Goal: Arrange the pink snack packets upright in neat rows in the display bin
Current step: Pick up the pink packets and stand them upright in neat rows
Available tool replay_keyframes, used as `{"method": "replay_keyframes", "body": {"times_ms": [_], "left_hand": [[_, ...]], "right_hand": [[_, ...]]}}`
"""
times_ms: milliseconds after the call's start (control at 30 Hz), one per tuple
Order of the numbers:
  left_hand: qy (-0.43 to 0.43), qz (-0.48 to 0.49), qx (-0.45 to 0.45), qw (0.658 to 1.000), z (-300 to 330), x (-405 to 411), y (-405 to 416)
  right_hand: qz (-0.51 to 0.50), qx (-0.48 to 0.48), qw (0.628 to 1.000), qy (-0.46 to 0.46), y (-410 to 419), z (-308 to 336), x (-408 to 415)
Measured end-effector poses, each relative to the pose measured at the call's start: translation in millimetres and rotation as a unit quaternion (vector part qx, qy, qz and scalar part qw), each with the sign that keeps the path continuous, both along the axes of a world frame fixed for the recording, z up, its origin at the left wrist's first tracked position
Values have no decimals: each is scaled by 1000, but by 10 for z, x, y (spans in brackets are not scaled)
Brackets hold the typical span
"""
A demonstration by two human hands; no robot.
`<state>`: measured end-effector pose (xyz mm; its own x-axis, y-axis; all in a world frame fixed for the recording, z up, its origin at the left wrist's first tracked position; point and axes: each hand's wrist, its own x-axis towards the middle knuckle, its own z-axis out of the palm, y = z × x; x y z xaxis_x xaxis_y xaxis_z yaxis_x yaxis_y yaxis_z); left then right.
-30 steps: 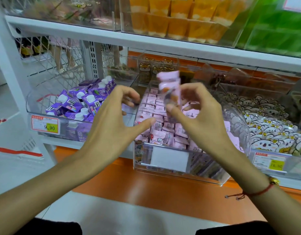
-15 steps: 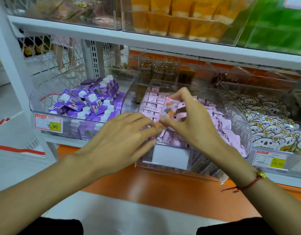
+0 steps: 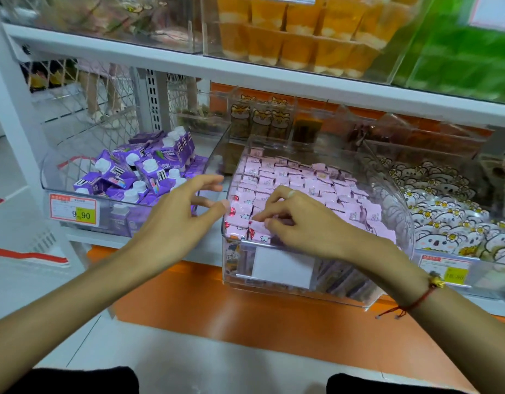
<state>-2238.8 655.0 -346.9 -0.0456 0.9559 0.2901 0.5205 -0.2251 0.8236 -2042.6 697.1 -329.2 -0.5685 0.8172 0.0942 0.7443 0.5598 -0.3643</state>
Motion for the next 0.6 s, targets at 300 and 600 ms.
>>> {"method": "replay_keyframes", "body": {"times_ms": [300, 600], "left_hand": [[-43, -18, 7, 999, -64, 78, 309], [73, -3, 77, 994, -93, 33, 314]], "right_hand": [[-42, -53, 993, 99, 413, 191, 82], [-2, 78, 996, -31, 421, 14, -41]]}}
